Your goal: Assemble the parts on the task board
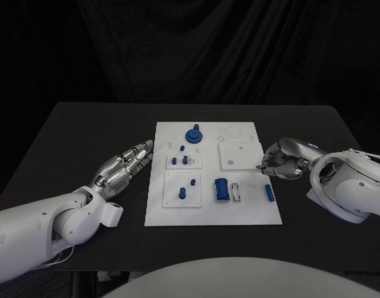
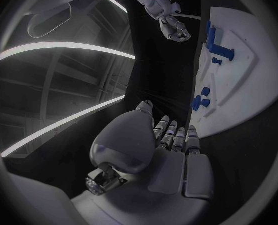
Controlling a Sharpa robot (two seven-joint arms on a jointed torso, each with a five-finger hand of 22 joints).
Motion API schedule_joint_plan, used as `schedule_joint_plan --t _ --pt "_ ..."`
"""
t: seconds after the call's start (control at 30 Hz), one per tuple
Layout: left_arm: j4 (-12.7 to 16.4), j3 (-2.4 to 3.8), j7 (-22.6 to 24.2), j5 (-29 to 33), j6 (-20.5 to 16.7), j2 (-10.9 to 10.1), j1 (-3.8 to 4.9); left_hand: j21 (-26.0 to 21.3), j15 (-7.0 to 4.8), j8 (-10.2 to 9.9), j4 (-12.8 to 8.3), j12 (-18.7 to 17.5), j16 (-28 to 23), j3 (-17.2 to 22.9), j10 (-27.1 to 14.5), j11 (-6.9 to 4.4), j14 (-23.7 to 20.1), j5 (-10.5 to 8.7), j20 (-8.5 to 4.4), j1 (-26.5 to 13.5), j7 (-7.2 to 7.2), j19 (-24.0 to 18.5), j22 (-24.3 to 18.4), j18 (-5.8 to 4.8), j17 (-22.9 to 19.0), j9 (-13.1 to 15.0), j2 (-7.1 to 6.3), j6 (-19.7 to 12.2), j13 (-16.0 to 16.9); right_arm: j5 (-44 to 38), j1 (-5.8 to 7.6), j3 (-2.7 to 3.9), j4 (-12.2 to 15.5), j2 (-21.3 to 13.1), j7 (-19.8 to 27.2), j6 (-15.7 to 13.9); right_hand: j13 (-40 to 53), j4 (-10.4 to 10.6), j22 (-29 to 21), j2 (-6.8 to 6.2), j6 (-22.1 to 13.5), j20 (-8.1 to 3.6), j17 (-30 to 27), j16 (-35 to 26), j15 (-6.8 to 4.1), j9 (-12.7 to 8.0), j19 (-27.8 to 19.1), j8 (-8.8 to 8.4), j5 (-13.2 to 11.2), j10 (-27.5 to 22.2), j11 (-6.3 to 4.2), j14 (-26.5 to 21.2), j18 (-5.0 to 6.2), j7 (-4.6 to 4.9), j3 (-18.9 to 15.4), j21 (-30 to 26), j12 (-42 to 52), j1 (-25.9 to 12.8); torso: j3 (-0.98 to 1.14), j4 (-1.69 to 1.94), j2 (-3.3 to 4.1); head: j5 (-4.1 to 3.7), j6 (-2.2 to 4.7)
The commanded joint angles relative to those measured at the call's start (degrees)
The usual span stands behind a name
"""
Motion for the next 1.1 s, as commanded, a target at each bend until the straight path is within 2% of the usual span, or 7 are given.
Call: schedule_joint_plan --t 0.03,0.13,0.23,0.43,0.6,0.77,1.1 --pt "1.6 0.05 7.0 -1.8 -4.2 -0.9 0.26 0.1 -0.25 0.2 0.3 -0.5 -0.2 -0.1 0.0 -0.32 0.0 0.32 -0.37 0.5 -0.14 -0.2 -0.1 -0.99 -0.1 0.1 0.0 0.4 0.0 -3.1 0.09 0.0 -0.6 0.1 -6.2 4.8 15.1 0.0 14.4 0.01 0.6 0.34 15.1 0.2 0.25 0.0 4.8 -0.04 0.3 6.0 0.36 6.0 0.07 0.03 0.3 0.2 0.1 0.5 -0.04 0.1 0.02 -0.39 -0.01" --pt "2.7 0.05 7.4 -2.1 -4.6 -1.5 0.46 -0.3 0.1 0.1 0.3 -0.8 -0.2 -0.4 0.1 -0.11 0.0 0.34 0.39 0.6 -0.44 -0.8 -0.5 -0.73 -0.1 0.0 0.15 0.7 0.0 -5.0 -0.11 -0.02 -1.1 0.4 -8.2 5.9 15.1 0.5 14.4 -0.07 1.3 0.32 15.1 0.2 0.19 0.2 4.9 0.43 -2.1 6.0 0.28 6.0 0.05 -0.08 -0.3 0.3 0.1 -1.0 0.03 -0.14 -0.03 -0.12 -0.01" --pt "2.9 0.05 7.2 -2.3 -4.3 -1.6 0.54 -0.9 0.52 -0.5 0.3 -1.6 -0.2 -0.8 -0.1 -0.15 0.0 0.22 3.27 0.9 -0.71 -1.6 -1.2 1.46 -0.1 -0.1 0.52 0.3 -0.1 -6.0 -0.48 -0.03 -1.5 0.6 -9.4 6.5 15.1 0.5 14.4 0.15 1.4 0.28 15.1 0.2 0.16 0.4 4.9 0.58 -4.5 6.0 0.25 6.0 0.03 -0.11 -0.7 0.4 0.1 -2.2 0.0 -0.13 -0.03 -0.37 -0.01" --pt "2.6 0.04 6.3 -2.3 -3.4 -1.3 0.57 -0.9 0.8 -1.0 0.2 -1.8 -0.2 -0.9 -0.4 -0.17 0.0 0.34 4.5 1.3 -0.62 -1.6 -1.2 2.6 -0.1 -0.2 0.85 -0.5 -0.1 -6.8 -1.25 -0.04 -1.7 0.8 -11.0 7.9 15.1 0.5 14.7 0.66 1.3 0.23 15.1 0.2 0.1 0.7 5.3 0.78 -8.7 6.0 0.29 6.0 -0.18 -0.07 -1.5 1.1 0.1 -4.2 0.04 -0.43 -0.05 -0.28 -0.01" --pt "2.3 0.04 5.9 -2.4 -3.1 -1.0 0.56 -0.9 0.9 -1.3 0.2 -2.1 -0.2 -0.9 -0.7 -0.16 0.0 0.28 5.1 1.5 -0.89 -1.6 -1.2 3.07 -0.1 -0.2 0.96 -1.1 -0.1 -7.0 -2.2 -0.05 -2.0 1.1 -11.8 8.9 15.1 0.6 14.8 1.33 1.4 0.19 15.1 0.2 0.08 0.9 5.5 0.94 -12.3 6.0 0.43 6.0 -0.27 0.06 -2.4 1.4 0.1 -6.7 0.12 -0.28 0.03 -0.75 -0.01" --pt "2.1 0.03 5.6 -2.4 -2.7 -0.8 0.53 -0.9 0.97 -1.4 0.2 -2.1 -0.2 -0.9 -0.7 -0.15 0.0 0.37 5.42 1.5 -1.13 -1.6 -1.2 3.27 -0.1 -0.2 1.0 -1.3 -0.1 -7.0 -3.07 -0.05 -2.1 1.6 -11.9 8.9 15.1 0.6 14.8 1.66 1.4 0.18 15.1 0.2 0.05 1.1 5.5 1.0 -13.6 6.0 0.46 6.0 -0.27 0.08 -3.0 1.4 0.1 -7.9 0.05 0.06 0.02 -1.13 -0.01" --pt "1.3 0.03 4.8 -2.4 -1.8 -0.2 0.47 -0.8 1.34 -1.7 0.0 -2.4 -0.2 -0.6 -1.0 0.03 0.0 0.71 6.12 1.9 -1.06 -1.6 -1.2 3.71 -0.1 -0.3 1.16 -1.9 -0.2 -7.1 -4.16 -0.06 -2.6 2.4 -11.8 9.2 15.1 0.6 14.8 1.81 1.4 0.17 15.1 0.2 0.04 1.1 5.5 1.01 -14.1 6.0 0.47 6.0 -0.26 0.08 -3.1 1.4 0.1 -8.4 -0.05 -0.13 -0.2 -1.24 -0.01"
